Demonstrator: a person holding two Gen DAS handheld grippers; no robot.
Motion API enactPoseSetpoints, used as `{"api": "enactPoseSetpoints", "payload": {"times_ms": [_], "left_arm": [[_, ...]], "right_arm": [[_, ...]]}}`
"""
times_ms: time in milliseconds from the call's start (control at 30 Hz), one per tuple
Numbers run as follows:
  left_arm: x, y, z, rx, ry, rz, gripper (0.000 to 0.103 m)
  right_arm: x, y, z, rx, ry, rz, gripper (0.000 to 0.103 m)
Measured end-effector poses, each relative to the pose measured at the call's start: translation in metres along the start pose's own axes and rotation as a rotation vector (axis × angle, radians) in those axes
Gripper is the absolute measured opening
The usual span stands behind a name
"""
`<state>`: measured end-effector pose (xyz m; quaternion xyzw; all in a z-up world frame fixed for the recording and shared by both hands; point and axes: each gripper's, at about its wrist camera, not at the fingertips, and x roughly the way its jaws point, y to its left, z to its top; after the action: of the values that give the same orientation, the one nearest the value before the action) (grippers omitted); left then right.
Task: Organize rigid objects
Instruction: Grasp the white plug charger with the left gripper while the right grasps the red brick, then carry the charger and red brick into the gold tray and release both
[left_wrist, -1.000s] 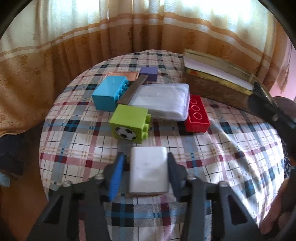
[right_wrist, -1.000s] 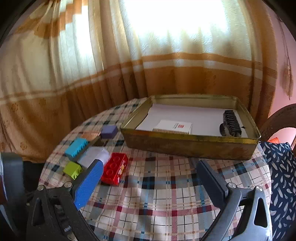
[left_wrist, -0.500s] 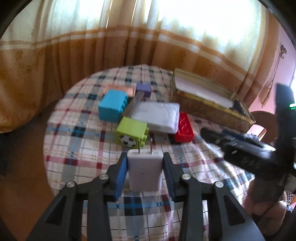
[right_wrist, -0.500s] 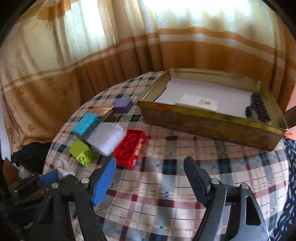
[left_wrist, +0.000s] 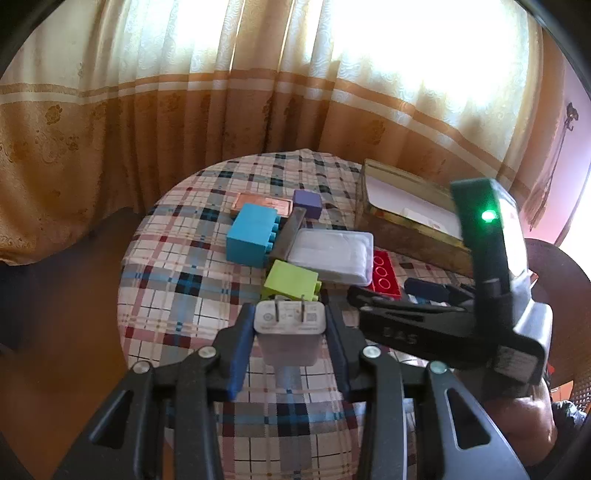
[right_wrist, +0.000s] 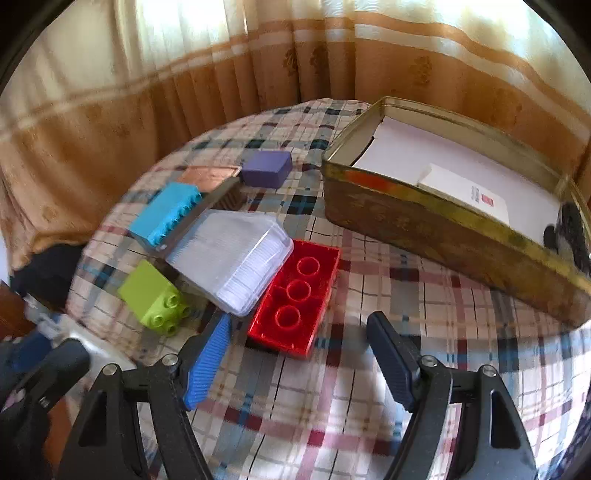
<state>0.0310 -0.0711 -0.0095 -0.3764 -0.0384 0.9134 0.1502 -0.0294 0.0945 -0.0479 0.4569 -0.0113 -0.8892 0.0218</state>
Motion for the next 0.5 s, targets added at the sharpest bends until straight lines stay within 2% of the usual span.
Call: {"api": "enactPoseSetpoints", "payload": {"times_ms": [33,133,200,300,500], "left_arm": [[0.0,0.0,0.0,0.002,-0.001,0.0,0.037],[-0.002,0.001,0.001,0.0,-0.01,-0.011,0.037],[-0.005,0.002,0.002,-0.003,-0.02,-0.017,0.037],[-0.007,0.002,0.003,-0.004,-0.028,-0.018,0.037],[-0.007,0.001,0.005,-0.006,-0.028,-0.019,0.037]], "right_arm": [[0.0,0.003,0.0,-0.013,-0.005,-0.017,0.074],[0.0,0.007,0.0,-0.048,-0.009,-0.032,0.061],[-0.001,0.004,0.001,-0.057,-0.012,-0.027,0.041],[-0.002,-0.004,0.001,-0.049,-0.014,-0.019,0.034],[-0.017,-0.024,-0.007,0.009,-0.056,0.026,0.034]]}}
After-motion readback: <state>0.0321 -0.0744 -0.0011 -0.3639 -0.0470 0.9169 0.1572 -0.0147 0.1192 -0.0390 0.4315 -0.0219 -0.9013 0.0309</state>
